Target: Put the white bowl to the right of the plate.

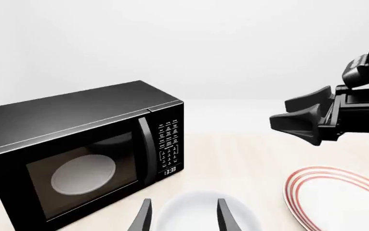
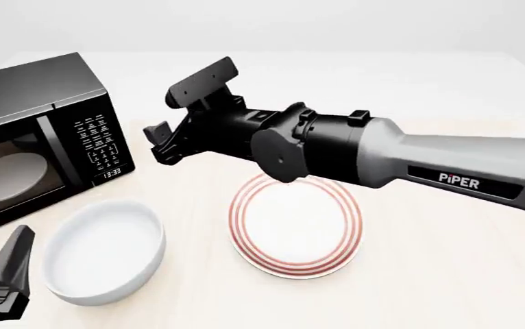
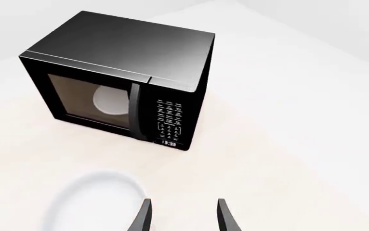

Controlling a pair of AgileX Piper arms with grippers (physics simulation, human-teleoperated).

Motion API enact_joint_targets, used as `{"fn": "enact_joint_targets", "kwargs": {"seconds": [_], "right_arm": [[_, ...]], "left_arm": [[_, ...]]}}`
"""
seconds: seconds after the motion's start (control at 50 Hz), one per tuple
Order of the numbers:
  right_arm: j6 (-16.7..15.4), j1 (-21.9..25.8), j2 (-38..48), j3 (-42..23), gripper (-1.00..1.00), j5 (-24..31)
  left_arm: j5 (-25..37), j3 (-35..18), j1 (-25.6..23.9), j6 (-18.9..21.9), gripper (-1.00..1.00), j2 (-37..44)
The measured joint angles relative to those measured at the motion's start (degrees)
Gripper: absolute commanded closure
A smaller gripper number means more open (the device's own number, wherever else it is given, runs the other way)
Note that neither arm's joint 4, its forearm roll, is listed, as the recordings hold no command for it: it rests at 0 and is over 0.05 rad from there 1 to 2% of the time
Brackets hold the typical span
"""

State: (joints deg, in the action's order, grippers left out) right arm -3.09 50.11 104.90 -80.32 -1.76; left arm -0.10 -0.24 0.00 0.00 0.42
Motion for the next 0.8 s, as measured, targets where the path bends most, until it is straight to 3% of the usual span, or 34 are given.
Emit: {"fn": "enact_joint_targets", "kwargs": {"seconds": [0.8], "right_arm": [[7.38,3.99,13.15,-9.38,-1.0,3.65]], "left_arm": [[0.0,0.0,0.0,0.0,-1.0,0.0]]}}
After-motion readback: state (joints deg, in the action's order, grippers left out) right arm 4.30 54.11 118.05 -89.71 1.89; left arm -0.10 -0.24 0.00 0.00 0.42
